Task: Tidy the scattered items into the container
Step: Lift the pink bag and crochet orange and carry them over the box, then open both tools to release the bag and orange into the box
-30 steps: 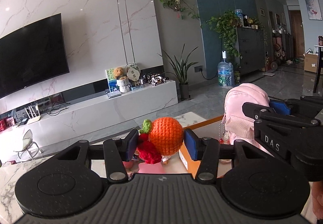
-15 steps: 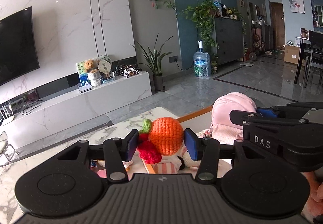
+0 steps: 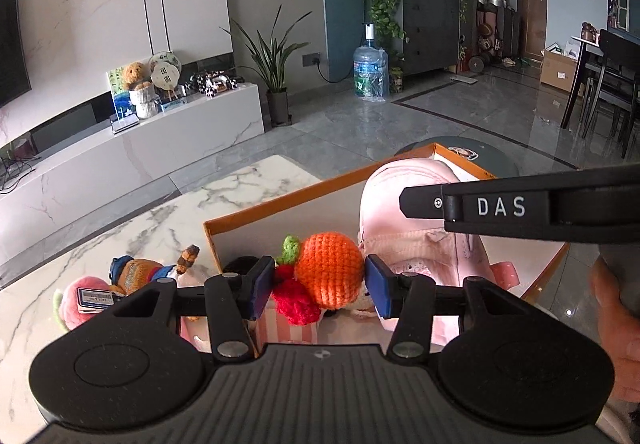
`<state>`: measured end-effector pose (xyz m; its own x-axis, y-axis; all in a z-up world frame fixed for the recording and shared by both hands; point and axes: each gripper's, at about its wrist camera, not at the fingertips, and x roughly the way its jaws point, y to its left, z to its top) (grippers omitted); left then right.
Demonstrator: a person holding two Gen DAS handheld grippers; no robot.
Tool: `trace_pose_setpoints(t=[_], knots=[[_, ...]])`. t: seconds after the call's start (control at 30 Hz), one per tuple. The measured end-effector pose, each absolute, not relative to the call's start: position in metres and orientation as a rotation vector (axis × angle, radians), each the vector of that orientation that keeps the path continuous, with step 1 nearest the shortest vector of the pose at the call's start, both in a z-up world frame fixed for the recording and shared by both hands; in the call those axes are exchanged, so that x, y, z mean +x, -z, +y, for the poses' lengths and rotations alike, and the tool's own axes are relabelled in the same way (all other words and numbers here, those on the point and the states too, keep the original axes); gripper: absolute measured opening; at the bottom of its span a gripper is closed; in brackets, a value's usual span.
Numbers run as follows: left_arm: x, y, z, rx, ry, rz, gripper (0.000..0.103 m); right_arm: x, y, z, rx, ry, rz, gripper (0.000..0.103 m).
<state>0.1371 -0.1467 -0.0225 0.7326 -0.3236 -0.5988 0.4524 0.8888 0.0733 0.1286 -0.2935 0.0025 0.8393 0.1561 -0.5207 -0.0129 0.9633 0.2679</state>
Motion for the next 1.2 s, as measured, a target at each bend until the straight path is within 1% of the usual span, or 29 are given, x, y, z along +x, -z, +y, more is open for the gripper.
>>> trace_pose_setpoints(t=[0.43, 0.63, 0.77, 0.8, 0.87, 1.03, 1.1, 1.17, 1.2], knots=[[0.161, 0.057, -0.156, 0.249, 0.446, 0.736, 0.057, 0.152, 0.03, -0.302, 0.372, -0.106, 0.678, 0.023], [0.166, 0.064, -0.161, 0.268, 0.433, 0.779, 0.058, 0.168, 0.062, -0.304, 0.448, -0.088, 0.808, 0.023], [0.169, 0.068, -0.166, 0.283, 0.427, 0.795, 0.058, 0.171, 0.064, -0.299, 0.414, -0.078, 0.81, 0.024], [0.169, 0.069, -0.167, 0.289, 0.426, 0.797, 0.058, 0.171, 0.064, -0.297, 0.399, -0.074, 0.807, 0.026], [0.168, 0.071, -0.17, 0.309, 0.422, 0.792, 0.059, 0.171, 0.064, -0.294, 0.373, -0.066, 0.802, 0.028], [0.164, 0.075, -0.174, 0.353, 0.415, 0.779, 0.06, 0.17, 0.063, -0.291, 0.334, -0.05, 0.792, 0.03], [0.165, 0.075, -0.174, 0.352, 0.412, 0.781, 0.06, 0.171, 0.063, -0.291, 0.326, -0.042, 0.793, 0.034], [0.165, 0.075, -0.174, 0.352, 0.406, 0.78, 0.061, 0.17, 0.063, -0.29, 0.317, -0.036, 0.788, 0.035], [0.165, 0.075, -0.174, 0.352, 0.401, 0.779, 0.062, 0.17, 0.063, -0.29, 0.311, -0.034, 0.783, 0.038]])
